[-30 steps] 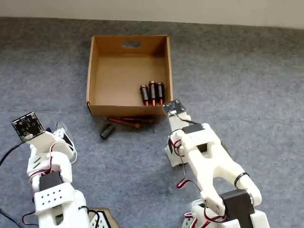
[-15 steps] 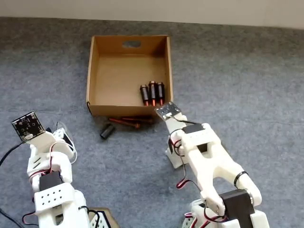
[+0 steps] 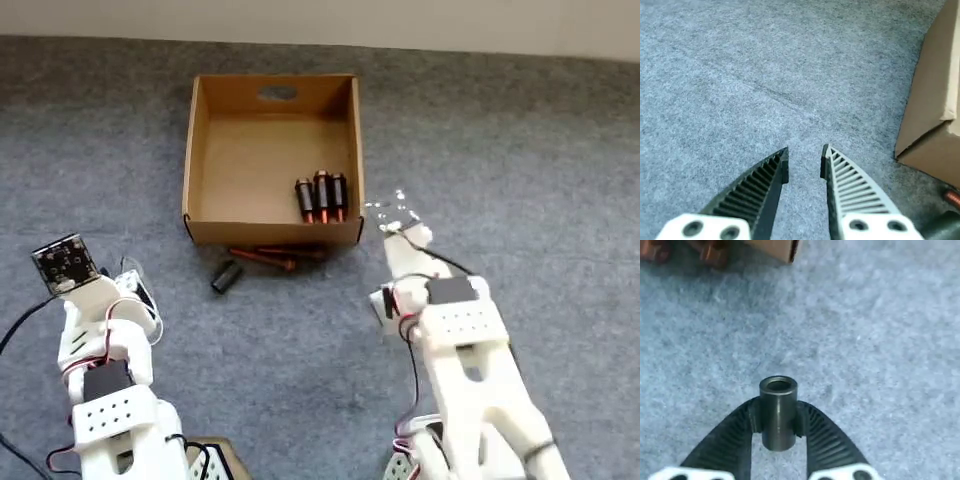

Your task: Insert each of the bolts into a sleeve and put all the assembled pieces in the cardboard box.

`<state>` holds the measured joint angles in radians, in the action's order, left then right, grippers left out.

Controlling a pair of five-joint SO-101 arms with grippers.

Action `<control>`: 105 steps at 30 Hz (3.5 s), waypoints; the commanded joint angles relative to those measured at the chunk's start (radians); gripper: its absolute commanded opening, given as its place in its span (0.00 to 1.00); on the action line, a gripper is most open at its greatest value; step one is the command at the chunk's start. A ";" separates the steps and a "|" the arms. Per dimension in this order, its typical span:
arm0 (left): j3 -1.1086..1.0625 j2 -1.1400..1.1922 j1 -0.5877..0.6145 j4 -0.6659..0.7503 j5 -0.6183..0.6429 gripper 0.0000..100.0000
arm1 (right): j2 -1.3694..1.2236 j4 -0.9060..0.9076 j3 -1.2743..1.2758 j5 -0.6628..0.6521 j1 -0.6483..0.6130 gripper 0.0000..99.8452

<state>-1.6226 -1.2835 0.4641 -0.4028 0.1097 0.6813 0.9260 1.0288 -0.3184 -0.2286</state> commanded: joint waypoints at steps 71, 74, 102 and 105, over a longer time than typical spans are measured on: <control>1.112 1.348 -0.829 -0.381 -0.038 0.13 | 0.868 -0.076 0.458 0.374 0.130 0.01; 1.112 1.353 -0.829 -0.381 -0.038 0.13 | 0.868 -0.076 0.458 0.374 0.130 0.01; 1.081 1.276 -0.862 -0.655 -0.043 0.01 | 0.868 -0.076 0.458 0.374 0.130 0.01; 1.036 1.139 -0.938 -0.709 -0.044 0.01 | 0.868 -0.076 0.458 0.374 0.130 0.01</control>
<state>-0.5700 0.0008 -0.3982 -1.0656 0.0652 1.5374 0.8646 1.4952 0.0468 -0.1059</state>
